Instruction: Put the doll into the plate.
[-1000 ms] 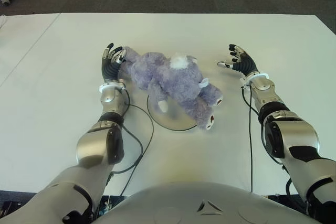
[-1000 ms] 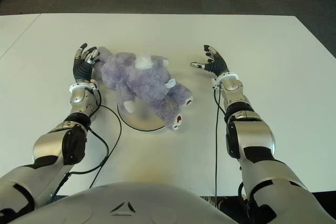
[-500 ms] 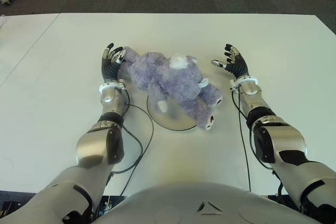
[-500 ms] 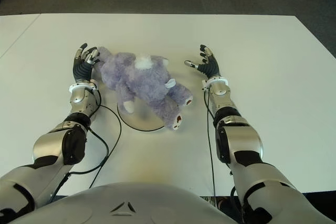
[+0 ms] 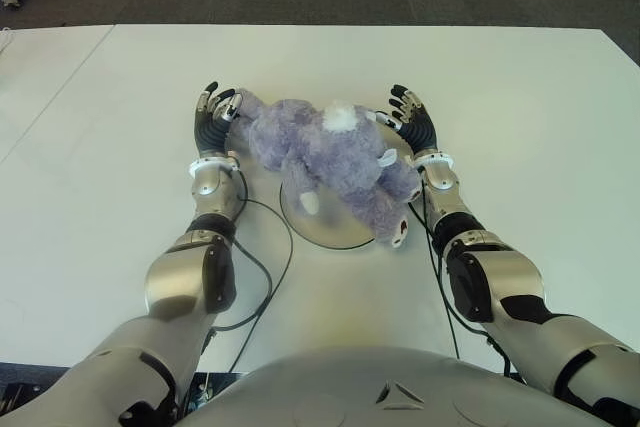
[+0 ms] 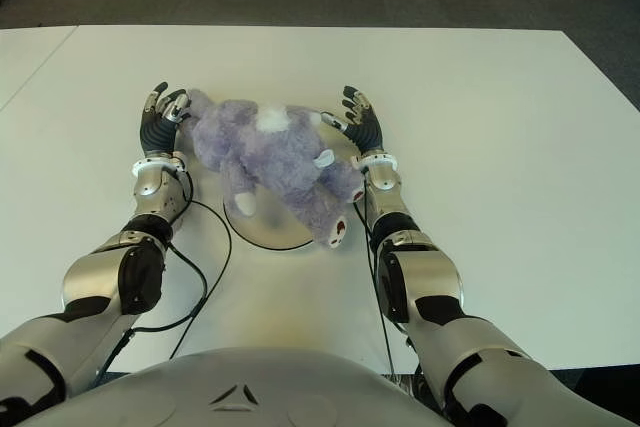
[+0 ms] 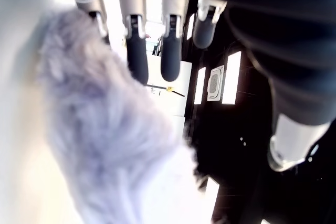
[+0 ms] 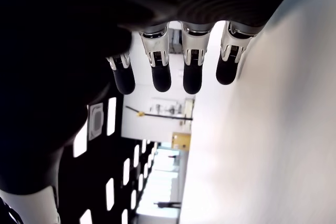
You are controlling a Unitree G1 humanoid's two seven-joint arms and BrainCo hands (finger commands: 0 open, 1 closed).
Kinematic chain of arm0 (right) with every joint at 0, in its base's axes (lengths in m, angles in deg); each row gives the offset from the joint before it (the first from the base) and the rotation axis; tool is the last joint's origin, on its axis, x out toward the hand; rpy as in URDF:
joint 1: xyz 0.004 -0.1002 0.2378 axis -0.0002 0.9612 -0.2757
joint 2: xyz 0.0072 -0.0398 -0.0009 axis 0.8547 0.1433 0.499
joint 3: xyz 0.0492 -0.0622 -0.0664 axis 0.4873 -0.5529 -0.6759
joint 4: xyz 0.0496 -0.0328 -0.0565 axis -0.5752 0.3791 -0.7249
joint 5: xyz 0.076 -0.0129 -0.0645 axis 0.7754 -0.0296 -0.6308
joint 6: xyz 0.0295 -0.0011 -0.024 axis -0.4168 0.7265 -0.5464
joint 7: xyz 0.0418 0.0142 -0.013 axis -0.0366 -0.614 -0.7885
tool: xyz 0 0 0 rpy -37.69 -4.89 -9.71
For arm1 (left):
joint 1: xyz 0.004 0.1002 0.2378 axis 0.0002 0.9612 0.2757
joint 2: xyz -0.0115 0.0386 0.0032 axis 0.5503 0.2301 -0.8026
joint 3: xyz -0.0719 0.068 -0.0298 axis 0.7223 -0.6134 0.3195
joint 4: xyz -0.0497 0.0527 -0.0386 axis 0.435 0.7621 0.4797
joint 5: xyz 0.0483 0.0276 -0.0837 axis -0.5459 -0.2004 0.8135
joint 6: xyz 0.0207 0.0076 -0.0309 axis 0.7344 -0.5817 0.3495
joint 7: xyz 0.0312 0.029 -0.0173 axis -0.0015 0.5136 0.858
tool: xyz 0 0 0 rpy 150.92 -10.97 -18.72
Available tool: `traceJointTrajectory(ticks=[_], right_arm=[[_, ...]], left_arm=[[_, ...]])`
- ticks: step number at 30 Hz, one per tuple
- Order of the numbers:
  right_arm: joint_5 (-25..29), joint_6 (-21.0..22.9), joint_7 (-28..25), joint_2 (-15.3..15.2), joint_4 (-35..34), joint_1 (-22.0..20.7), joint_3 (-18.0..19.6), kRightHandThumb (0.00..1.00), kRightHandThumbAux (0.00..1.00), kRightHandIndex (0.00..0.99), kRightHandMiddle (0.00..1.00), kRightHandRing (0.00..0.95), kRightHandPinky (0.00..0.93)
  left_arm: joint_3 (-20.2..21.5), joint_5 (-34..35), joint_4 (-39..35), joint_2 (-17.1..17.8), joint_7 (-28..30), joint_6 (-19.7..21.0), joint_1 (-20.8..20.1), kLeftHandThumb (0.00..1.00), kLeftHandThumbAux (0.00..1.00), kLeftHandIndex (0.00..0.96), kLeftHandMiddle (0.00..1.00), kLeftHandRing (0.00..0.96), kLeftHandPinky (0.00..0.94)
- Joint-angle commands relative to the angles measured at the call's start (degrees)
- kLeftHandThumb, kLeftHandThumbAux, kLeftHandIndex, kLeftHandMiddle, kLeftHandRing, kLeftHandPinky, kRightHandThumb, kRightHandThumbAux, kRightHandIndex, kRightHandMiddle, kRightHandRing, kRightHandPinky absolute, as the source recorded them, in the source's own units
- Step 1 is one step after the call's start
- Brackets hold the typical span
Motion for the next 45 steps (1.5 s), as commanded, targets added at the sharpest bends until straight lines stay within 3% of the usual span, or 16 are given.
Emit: traceJointTrajectory(ticks=[1,5,13,17,23,28,34,40,45], right_arm=[[2.57,1.36,-0.25,2.11,2.89,2.77,2.05,0.0,0.653,0.133,0.127,0.1,0.069],[1.39,1.98,0.86,2.02,4.07,1.39,1.45,0.0,0.625,0.139,0.131,0.1,0.06],[-8.93,1.97,12.23,1.82,5.08,1.33,-6.46,0.0,0.53,0.118,0.109,0.085,0.075],[-12.38,2.82,16.7,4.41,6.61,0.96,-9.55,0.0,0.525,0.125,0.116,0.096,0.102],[-12.02,1.14,16.37,4.85,6.92,2.06,-9.38,0.0,0.56,0.138,0.131,0.111,0.118],[-11.69,-2.62,15.5,3.95,6.66,6.14,-9.15,0.0,0.616,0.156,0.163,0.139,0.151],[-10.91,-4.83,14.47,3.08,7.04,8.48,-8.55,0.0,0.59,0.167,0.167,0.147,0.146],[-9.96,-4.24,14.33,1.32,8.04,9.74,-7.2,0.0,0.593,0.179,0.184,0.162,0.145],[-9.92,-2.8,17.19,0.56,8.94,11.35,-6.05,0.0,0.554,0.19,0.191,0.173,0.168]], left_arm=[[-1.21,-1.59,5.69,-1.43,-1.74,14.76,8.03,0.0,0.631,0.143,0.275,0.311,0.327],[-1.37,-2.02,5.66,-1.22,-1.97,14.5,8.04,0.0,0.637,0.145,0.271,0.308,0.333],[-3.01,-4.24,5.56,-0.74,-3.9,13.7,7.79,0.0,0.633,0.133,0.267,0.291,0.294],[-3.92,-4.83,5.48,-0.66,-4.44,13.44,7.6,0.0,0.613,0.129,0.253,0.276,0.275],[-4.53,-5.63,5.37,-1.0,-4.95,12.93,7.64,0.0,0.593,0.112,0.233,0.256,0.275],[-5.0,-5.61,5.18,-2.75,-5.1,10.88,8.87,0.0,0.597,0.103,0.226,0.258,0.303],[-5.11,-5.18,4.87,-3.5,-2.99,8.3,9.88,0.0,0.611,0.129,0.27,0.308,0.343],[-6.09,-6.22,4.84,-3.43,-2.61,7.33,10.52,0.0,0.612,0.139,0.267,0.304,0.315],[-8.53,-9.14,4.78,-2.69,-4.58,5.57,11.0,0.0,0.616,0.125,0.257,0.29,0.301]])
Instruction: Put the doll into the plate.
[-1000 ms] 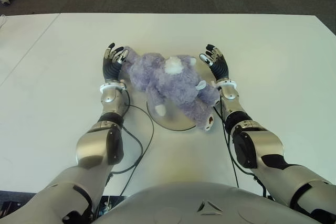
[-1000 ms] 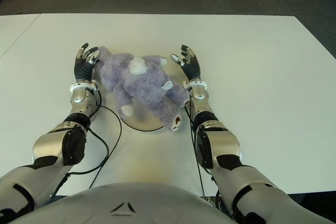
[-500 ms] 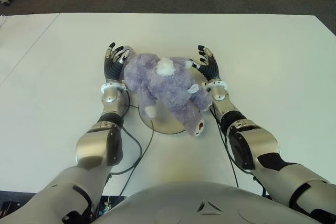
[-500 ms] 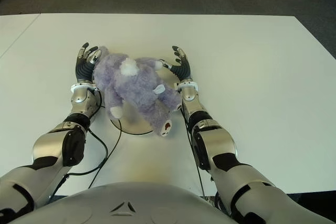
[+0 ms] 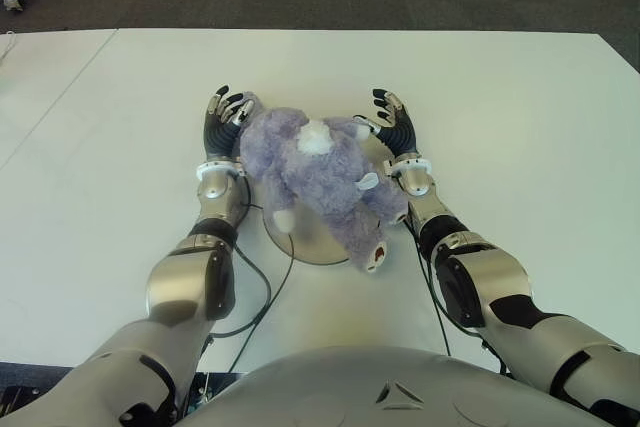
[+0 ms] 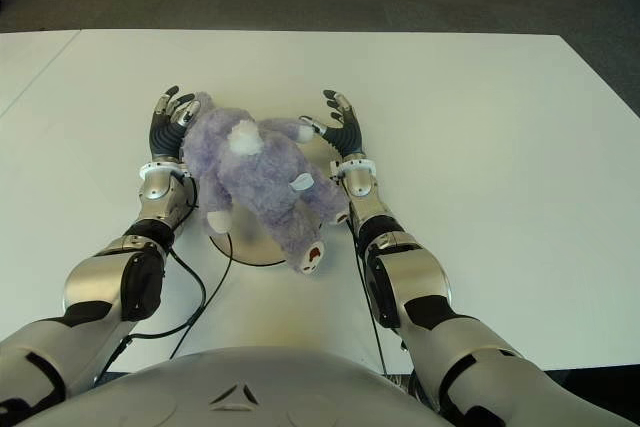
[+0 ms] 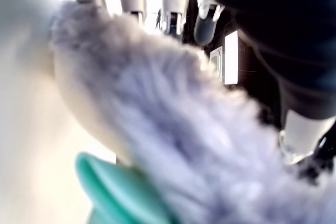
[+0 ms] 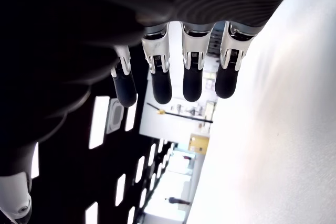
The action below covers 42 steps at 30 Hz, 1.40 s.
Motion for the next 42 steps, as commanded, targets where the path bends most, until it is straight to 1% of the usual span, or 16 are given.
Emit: traceJointTrajectory(ticks=[1,3,5,7,10,13,16,18,19,20,22,24,29,38,42], right_arm=[[-0.16,2.33,2.92,-1.56,5.83,11.12,1.08,0.0,0.552,0.19,0.192,0.174,0.17],[-0.03,3.28,5.24,-0.84,6.17,12.25,1.48,0.0,0.521,0.198,0.196,0.178,0.161],[1.08,3.95,5.75,0.0,6.3,12.57,2.51,0.0,0.513,0.202,0.197,0.178,0.157],[3.05,4.58,4.91,0.89,6.31,12.36,4.31,0.0,0.512,0.207,0.199,0.178,0.153],[6.95,6.06,3.56,2.8,6.05,10.62,7.9,0.0,0.531,0.213,0.212,0.189,0.17],[8.79,6.94,2.53,3.91,5.97,9.35,9.8,0.0,0.553,0.214,0.222,0.197,0.156],[11.38,7.84,-0.41,4.33,5.97,8.98,12.41,0.0,0.566,0.21,0.225,0.197,0.144],[11.91,8.13,-1.21,4.42,6.01,8.84,13.18,0.0,0.573,0.206,0.222,0.195,0.148],[13.02,8.7,-2.21,4.52,6.0,8.59,14.27,0.0,0.574,0.206,0.222,0.195,0.148],[13.8,9.09,-2.94,4.59,6.0,8.42,15.08,0.0,0.598,0.197,0.209,0.183,0.151],[14.86,9.81,-3.9,4.64,6.02,8.12,16.31,0.0,0.605,0.194,0.205,0.179,0.152],[15.73,10.56,-4.31,4.67,6.05,7.84,17.38,0.0,0.634,0.187,0.192,0.171,0.165],[16.52,10.99,-4.61,4.82,5.99,7.7,18.77,0.0,0.657,0.178,0.18,0.162,0.162],[16.28,11.23,-3.93,4.97,5.93,7.64,19.73,0.0,0.692,0.124,0.124,0.112,0.126],[16.26,11.29,-3.61,5.06,5.9,7.57,19.98,0.0,0.71,0.113,0.112,0.103,0.127]], left_arm=[[-2.7,-3.13,4.74,-2.32,-1.07,7.36,9.1,0.0,0.617,0.125,0.257,0.289,0.301],[-3.58,-4.33,4.82,-1.86,-1.84,7.58,9.23,0.0,0.62,0.119,0.26,0.293,0.311],[-4.11,-4.91,4.91,-1.48,-2.34,8.06,9.19,0.0,0.623,0.12,0.261,0.294,0.313],[-4.58,-5.1,5.02,-1.13,-2.79,8.7,9.06,0.0,0.63,0.124,0.262,0.294,0.311],[-5.0,-5.26,5.29,-0.64,-3.44,9.73,8.66,0.0,0.64,0.126,0.258,0.291,0.302],[-5.22,-5.38,5.37,-0.48,-3.82,9.9,8.42,0.0,0.646,0.129,0.257,0.29,0.301],[-5.29,-5.31,5.52,-0.41,-4.09,10.27,7.96,0.0,0.645,0.134,0.264,0.3,0.325],[-5.43,-5.16,5.55,-0.39,-4.13,10.35,7.9,0.0,0.643,0.135,0.265,0.302,0.323],[-5.32,-4.88,5.54,-0.45,-3.91,10.14,7.93,0.0,0.643,0.135,0.265,0.302,0.323],[-5.26,-4.66,5.53,-0.49,-3.75,9.97,7.97,0.0,0.643,0.139,0.266,0.305,0.319],[-5.16,-4.35,5.53,-0.55,-3.51,9.77,7.99,0.0,0.643,0.14,0.266,0.306,0.317],[-5.11,-4.21,5.56,-0.6,-3.3,9.64,8.01,0.007,0.643,0.143,0.263,0.307,0.323],[-5.27,-4.37,5.61,-0.58,-3.33,9.5,8.04,0.02,0.637,0.146,0.26,0.305,0.327],[-5.35,-4.44,5.62,-0.77,-3.74,9.04,8.2,0.043,0.644,0.154,0.268,0.309,0.326],[-5.25,-4.29,5.6,-0.95,-3.73,9.18,8.2,0.04,0.641,0.153,0.267,0.311,0.333]])
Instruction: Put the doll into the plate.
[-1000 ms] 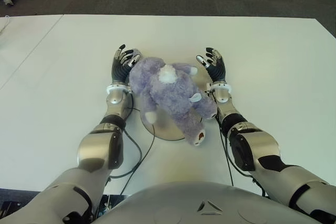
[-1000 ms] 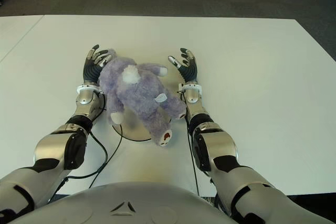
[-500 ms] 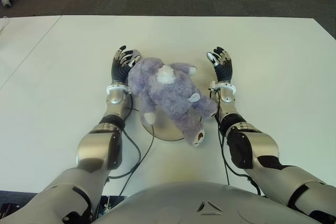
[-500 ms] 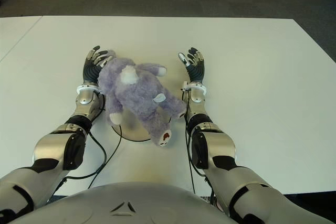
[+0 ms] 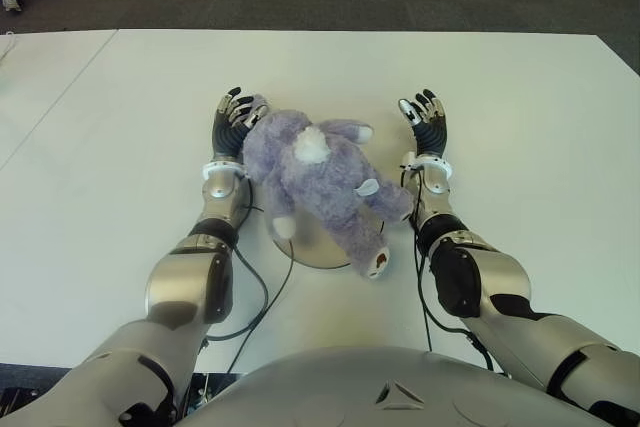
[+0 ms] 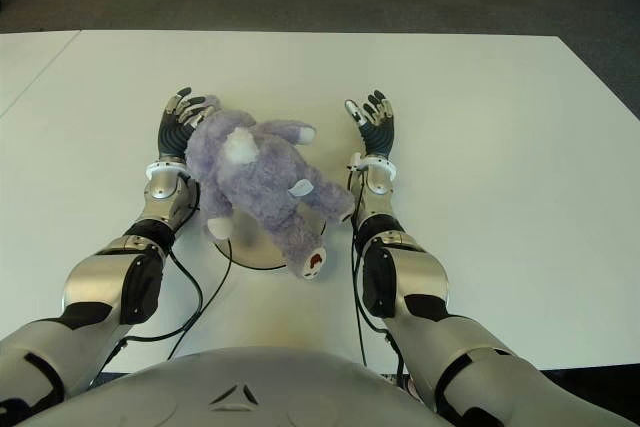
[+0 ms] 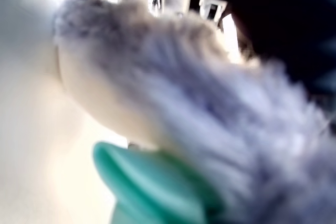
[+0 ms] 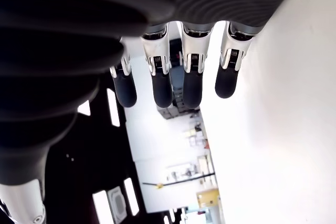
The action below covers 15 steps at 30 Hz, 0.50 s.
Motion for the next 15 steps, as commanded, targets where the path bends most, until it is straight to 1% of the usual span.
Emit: traceJointTrajectory(ticks=[1,8,15], right_arm=[[1.73,7.26,1.12,2.06,5.75,8.59,1.78,0.0,0.713,0.112,0.111,0.102,0.128],[1.54,7.48,1.46,2.01,5.76,8.57,1.87,0.0,0.716,0.099,0.101,0.096,0.13],[1.31,7.79,1.63,1.89,5.8,8.56,1.72,0.0,0.716,0.097,0.103,0.097,0.127]], left_arm=[[-0.55,-1.48,5.42,-1.8,0.15,9.66,8.11,0.039,0.641,0.153,0.267,0.311,0.335],[-0.14,-0.96,5.44,-1.94,0.44,10.43,7.9,0.038,0.635,0.154,0.279,0.317,0.337],[-0.31,-1.13,5.42,-2.05,0.18,10.2,7.87,0.038,0.633,0.154,0.278,0.318,0.332]])
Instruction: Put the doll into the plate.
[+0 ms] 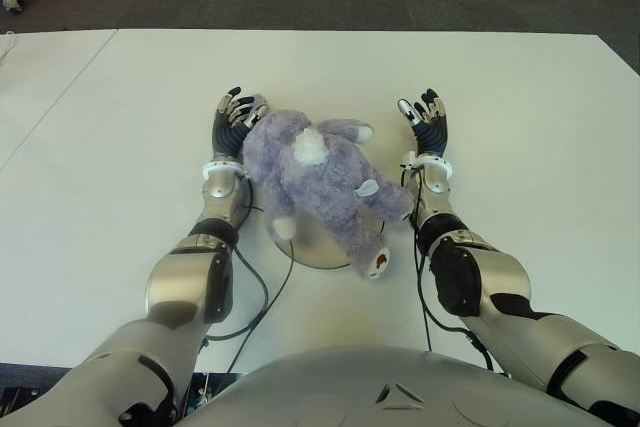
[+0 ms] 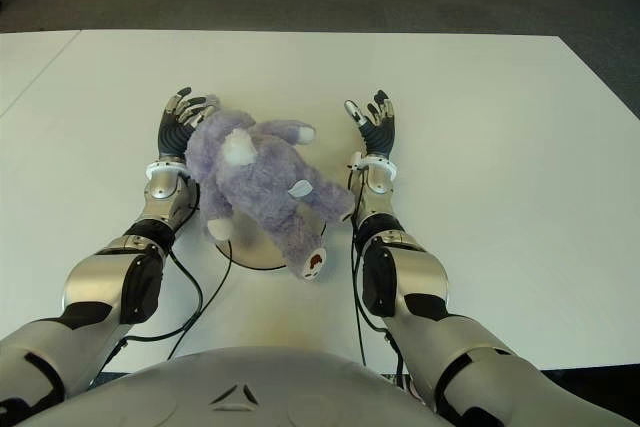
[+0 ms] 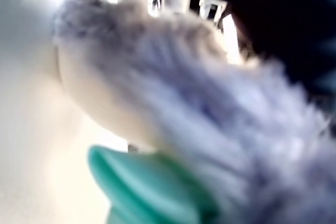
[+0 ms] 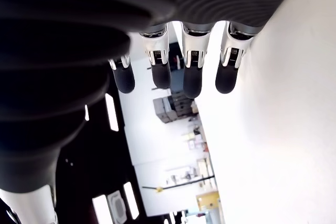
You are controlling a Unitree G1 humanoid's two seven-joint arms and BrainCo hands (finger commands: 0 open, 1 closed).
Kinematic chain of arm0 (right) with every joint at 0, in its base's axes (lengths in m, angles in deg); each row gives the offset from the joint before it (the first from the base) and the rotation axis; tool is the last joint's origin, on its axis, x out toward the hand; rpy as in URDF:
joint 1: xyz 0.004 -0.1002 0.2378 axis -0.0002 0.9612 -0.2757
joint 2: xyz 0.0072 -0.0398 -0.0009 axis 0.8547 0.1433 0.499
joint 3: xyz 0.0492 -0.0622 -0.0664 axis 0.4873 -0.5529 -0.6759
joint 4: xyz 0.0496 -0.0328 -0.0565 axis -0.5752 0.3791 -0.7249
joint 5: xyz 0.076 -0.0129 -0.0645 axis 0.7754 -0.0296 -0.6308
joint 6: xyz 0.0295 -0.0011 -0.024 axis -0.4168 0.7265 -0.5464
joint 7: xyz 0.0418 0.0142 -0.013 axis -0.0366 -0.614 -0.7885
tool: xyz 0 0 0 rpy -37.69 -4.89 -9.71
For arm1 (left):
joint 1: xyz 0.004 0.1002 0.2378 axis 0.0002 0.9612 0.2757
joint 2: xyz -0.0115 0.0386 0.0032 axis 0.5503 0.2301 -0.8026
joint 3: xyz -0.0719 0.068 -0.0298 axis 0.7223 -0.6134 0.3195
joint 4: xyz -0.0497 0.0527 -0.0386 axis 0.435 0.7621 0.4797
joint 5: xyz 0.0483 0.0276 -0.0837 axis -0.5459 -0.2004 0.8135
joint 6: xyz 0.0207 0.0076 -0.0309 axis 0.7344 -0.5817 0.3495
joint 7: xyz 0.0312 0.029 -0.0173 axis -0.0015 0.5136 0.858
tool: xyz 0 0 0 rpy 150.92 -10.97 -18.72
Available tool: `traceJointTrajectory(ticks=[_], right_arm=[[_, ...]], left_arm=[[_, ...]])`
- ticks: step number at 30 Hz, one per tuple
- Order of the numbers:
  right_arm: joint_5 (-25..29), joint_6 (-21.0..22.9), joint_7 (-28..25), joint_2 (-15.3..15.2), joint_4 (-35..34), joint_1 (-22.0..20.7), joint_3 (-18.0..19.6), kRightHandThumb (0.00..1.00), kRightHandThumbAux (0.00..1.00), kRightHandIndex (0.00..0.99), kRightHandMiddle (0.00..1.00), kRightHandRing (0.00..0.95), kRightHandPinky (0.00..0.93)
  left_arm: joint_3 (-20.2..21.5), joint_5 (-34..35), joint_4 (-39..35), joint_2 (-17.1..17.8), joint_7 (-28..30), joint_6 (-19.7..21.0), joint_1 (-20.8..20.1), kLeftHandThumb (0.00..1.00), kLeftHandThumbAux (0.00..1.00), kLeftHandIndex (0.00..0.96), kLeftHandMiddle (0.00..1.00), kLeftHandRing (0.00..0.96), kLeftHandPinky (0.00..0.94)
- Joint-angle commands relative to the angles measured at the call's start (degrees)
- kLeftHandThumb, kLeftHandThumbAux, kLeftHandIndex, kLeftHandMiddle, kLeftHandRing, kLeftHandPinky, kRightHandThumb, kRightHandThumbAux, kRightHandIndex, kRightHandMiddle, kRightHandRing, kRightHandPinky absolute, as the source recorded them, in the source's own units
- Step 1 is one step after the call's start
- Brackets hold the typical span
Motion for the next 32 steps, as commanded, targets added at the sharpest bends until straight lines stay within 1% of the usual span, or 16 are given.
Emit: traceJointTrajectory(ticks=[1,8,12,15,21,25,30,32], right_arm=[[1.31,7.69,1.29,1.86,5.81,8.72,1.33,0.0,0.72,0.1,0.105,0.099,0.129],[0.81,8.19,1.76,1.69,5.86,8.6,0.88,0.0,0.73,0.108,0.106,0.1,0.133],[0.64,8.46,2.01,1.62,5.88,8.54,0.78,0.0,0.731,0.109,0.106,0.101,0.135],[0.53,8.43,2.34,1.64,5.85,8.52,0.7,0.0,0.742,0.118,0.117,0.113,0.161],[0.56,8.25,2.55,1.67,5.83,8.53,0.67,0.0,0.756,0.13,0.129,0.127,0.162],[0.72,8.36,2.43,1.7,5.82,8.49,0.76,0.0,0.758,0.129,0.127,0.122,0.149],[0.77,8.45,2.45,1.72,5.81,8.48,0.8,0.0,0.758,0.128,0.127,0.123,0.159],[0.82,8.45,2.45,1.74,5.81,8.48,0.84,0.0,0.766,0.132,0.131,0.129,0.169]], left_arm=[[-0.36,-1.21,5.41,-2.03,0.16,10.07,7.96,0.04,0.635,0.152,0.275,0.316,0.338],[-0.76,-1.71,5.45,-1.96,-0.64,10.15,7.96,0.037,0.635,0.152,0.269,0.311,0.329],[-0.57,-1.44,5.42,-2.13,-0.44,10.15,7.84,0.042,0.639,0.158,0.27,0.314,0.339],[-0.14,-0.91,5.42,-2.2,0.28,10.37,7.8,0.046,0.649,0.171,0.284,0.328,0.364],[0.03,-0.66,5.4,-2.3,0.7,10.69,7.66,0.037,0.673,0.174,0.295,0.339,0.344],[0.16,-0.56,5.34,-2.39,0.76,9.83,7.86,0.027,0.676,0.163,0.291,0.332,0.339],[0.15,-0.62,5.35,-2.35,0.79,9.82,7.89,0.033,0.672,0.159,0.289,0.33,0.347],[0.11,-0.69,5.36,-2.29,0.78,10.02,7.86,0.039,0.664,0.15,0.281,0.324,0.329]])
